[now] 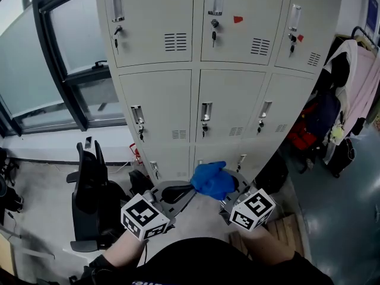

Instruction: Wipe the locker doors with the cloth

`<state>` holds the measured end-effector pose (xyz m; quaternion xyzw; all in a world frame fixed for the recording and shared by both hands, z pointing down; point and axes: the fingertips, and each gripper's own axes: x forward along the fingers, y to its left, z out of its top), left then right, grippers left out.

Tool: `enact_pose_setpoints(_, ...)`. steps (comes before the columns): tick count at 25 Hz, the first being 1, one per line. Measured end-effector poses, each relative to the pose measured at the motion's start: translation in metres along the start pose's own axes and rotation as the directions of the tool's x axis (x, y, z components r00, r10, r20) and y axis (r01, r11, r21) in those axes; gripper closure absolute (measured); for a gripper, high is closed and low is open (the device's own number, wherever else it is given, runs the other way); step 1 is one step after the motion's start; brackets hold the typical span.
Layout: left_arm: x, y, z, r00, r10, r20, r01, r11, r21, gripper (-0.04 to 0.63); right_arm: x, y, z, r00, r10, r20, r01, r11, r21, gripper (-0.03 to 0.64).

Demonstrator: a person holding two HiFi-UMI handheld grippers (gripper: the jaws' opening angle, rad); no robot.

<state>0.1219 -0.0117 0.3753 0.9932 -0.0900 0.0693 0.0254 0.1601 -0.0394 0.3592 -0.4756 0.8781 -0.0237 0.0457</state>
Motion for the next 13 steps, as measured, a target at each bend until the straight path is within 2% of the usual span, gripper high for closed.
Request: enact_pose_setpoints(13, -0.0024, 0.0021, -0.0019, 1.000, -0.020, -0.004, 0.020, 1.000, -0.005, 0.588, 0.0018, 0.0004, -0.0062, 1.000, -0.021, 0.000, 0.021, 1.000, 0.021, 0.569)
